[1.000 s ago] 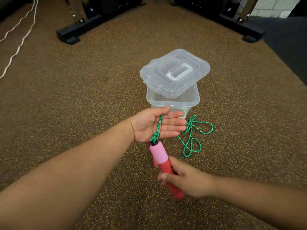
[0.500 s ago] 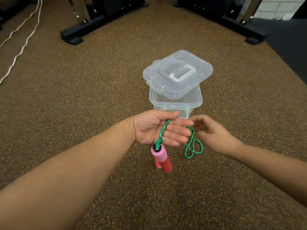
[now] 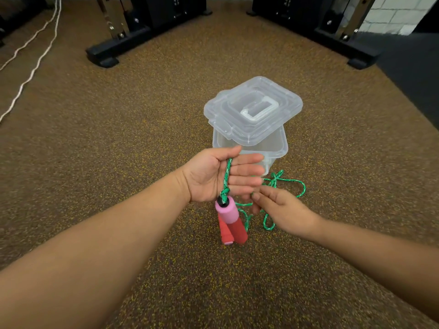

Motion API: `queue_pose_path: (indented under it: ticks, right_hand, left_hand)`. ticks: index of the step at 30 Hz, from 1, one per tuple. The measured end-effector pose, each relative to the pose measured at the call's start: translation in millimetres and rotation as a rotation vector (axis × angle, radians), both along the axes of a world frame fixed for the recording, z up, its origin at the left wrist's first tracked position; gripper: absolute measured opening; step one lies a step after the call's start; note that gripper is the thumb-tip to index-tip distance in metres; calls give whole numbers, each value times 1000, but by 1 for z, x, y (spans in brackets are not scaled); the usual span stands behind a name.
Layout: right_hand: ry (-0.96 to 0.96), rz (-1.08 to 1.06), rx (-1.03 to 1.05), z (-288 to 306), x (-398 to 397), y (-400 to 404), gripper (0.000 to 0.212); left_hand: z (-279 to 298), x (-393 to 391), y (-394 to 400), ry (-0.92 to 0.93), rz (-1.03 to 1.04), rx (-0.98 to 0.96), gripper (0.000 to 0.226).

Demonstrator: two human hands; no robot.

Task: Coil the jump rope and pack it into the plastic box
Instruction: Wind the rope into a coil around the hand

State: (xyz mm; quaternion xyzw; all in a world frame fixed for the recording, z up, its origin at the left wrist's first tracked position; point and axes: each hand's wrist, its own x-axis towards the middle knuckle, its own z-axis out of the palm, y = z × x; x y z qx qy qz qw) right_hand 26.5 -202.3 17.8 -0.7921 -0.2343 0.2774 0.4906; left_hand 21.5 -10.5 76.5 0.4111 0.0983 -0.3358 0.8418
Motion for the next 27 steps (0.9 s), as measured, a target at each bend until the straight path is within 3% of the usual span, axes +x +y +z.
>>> queue_pose_path:
  ticks: [4,9,16,20,24,27]
  right_hand:
    - [-184,61,-108,2,-16,-2,21]
    - [-363,160,-168,19,-29,4,20]
    - [-519,244,-204,47,-31,11,28]
    - [-536,277,-153,74,-22,16,32]
    - [-354,174,-7,90,0,18,24]
    - [-362,130,23,96,17,16,20]
  left_hand:
    - [-4,4,0,-11,129,-5,56]
    - [-8,8,-4,-54,228,36,49]
    - [-8,8,-3,-41,201,130,62]
    - [-11,7,-1,-29,109,219,75]
    - [-13,4,-4,-12,93,246,78]
    - [-13,2,-4,-43,10,268,87]
